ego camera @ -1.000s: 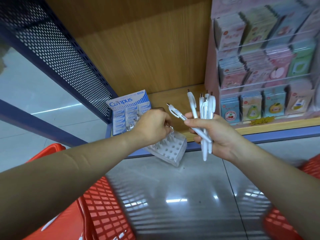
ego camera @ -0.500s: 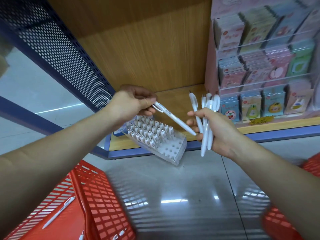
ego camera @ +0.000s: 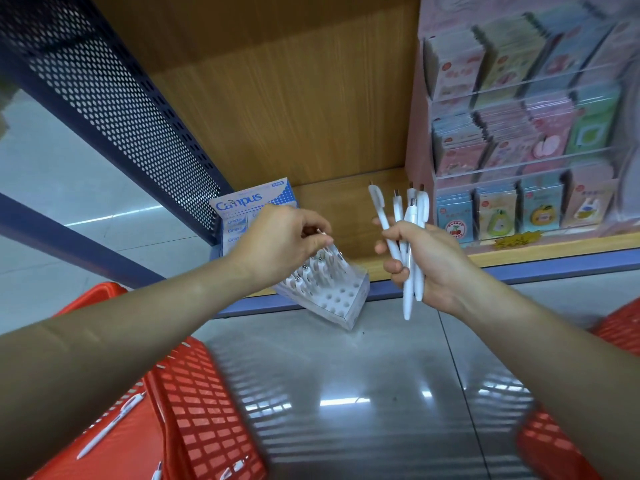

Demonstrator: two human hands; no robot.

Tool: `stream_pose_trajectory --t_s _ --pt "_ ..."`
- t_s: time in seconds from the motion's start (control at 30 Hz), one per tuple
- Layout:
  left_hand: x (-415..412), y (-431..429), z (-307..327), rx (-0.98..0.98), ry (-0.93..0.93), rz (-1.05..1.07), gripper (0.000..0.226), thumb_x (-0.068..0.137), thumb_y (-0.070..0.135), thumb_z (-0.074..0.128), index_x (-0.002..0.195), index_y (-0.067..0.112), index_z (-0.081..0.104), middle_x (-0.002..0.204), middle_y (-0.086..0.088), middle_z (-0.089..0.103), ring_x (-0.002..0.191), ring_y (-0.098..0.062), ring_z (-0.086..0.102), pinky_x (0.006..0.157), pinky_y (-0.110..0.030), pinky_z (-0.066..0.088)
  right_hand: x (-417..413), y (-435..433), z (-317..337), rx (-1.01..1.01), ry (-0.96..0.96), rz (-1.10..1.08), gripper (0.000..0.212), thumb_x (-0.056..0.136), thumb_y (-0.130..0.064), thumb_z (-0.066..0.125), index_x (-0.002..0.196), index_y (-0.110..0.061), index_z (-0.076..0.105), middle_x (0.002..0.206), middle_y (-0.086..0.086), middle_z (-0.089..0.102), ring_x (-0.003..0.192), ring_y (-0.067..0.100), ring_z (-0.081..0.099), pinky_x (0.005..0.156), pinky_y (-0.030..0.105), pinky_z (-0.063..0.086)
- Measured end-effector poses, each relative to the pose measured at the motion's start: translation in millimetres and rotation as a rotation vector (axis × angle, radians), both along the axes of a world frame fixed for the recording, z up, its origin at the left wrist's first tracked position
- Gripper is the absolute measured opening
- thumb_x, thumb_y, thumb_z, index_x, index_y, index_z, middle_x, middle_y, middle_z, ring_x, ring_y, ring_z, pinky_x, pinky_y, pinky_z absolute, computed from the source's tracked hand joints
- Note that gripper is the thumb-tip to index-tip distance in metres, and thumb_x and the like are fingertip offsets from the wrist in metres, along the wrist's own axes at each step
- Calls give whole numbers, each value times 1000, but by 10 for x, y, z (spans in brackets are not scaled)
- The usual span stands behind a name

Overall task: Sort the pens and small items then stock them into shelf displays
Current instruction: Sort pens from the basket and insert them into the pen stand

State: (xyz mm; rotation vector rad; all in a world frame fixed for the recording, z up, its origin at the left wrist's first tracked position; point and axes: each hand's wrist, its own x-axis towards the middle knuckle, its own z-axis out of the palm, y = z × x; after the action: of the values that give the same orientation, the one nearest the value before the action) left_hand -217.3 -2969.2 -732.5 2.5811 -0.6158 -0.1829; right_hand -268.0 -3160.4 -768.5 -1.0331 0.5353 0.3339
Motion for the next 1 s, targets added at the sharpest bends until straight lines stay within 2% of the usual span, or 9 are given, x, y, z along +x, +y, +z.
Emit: stream_pose_trajectory --t_s 0.13,0.2,0.33,0.57,0.67,0.77,0.87,1.0 --pt "-13 -34 -112 69 -31 -78 15 84 29 70 92 17 74 70 5 67 72 -12 65 69 -25 49 2 13 2 -3 2 5 28 90 -1 51 115 -3 63 75 12 67 51 14 47 37 18 34" --pt "-17 -47 -145 91 -63 -114 19 84 30 70 96 15 74 78 2 71 76 -13 65 72 -27 49 -2 27 4 10 -1 13 26 92 -2 52 117 -1 59 82 15 72 51 14 52 37 17 36" --pt "-4 -82 -180 150 -113 -150 23 86 34 67 101 17 72 89 -1 73 85 -16 65 74 -28 48 -10 29 14 28 -4 39 20 95 -7 56 115 -7 57 92 13 75 48 13 58 38 16 38" --pt "-7 -166 -199 259 -127 -305 22 88 32 63 97 13 72 87 -5 71 82 -23 64 72 -34 49 8 10 -19 11 -32 1 11 93 -8 59 103 -11 58 80 11 71 50 12 47 38 17 36" --pt "18 -204 -197 338 -48 -305 22 92 32 59 100 15 70 88 -3 70 86 -22 62 74 -35 47 13 -1 -9 9 -25 1 14 91 -5 55 103 -8 63 81 11 70 52 13 45 40 18 34" --pt "58 -223 -175 362 -12 -312 19 95 24 54 102 14 68 90 -3 69 89 -24 62 75 -36 48 10 -2 -7 -1 -33 -3 14 91 -2 55 101 -9 63 81 10 69 53 14 46 40 18 34" --pt "48 -200 -175 337 -17 -271 22 94 21 55 113 17 66 98 0 70 94 -19 63 78 -30 48 3 7 -7 -21 -49 12 14 90 1 59 96 -11 63 81 9 70 54 13 49 39 17 36" --pt "44 -163 -267 266 -66 -245 20 87 25 65 106 24 71 94 7 50 93 -15 56 79 -29 45 0 7 -20 -20 -70 26 15 88 3 61 96 -10 62 83 9 71 54 12 51 39 16 38"
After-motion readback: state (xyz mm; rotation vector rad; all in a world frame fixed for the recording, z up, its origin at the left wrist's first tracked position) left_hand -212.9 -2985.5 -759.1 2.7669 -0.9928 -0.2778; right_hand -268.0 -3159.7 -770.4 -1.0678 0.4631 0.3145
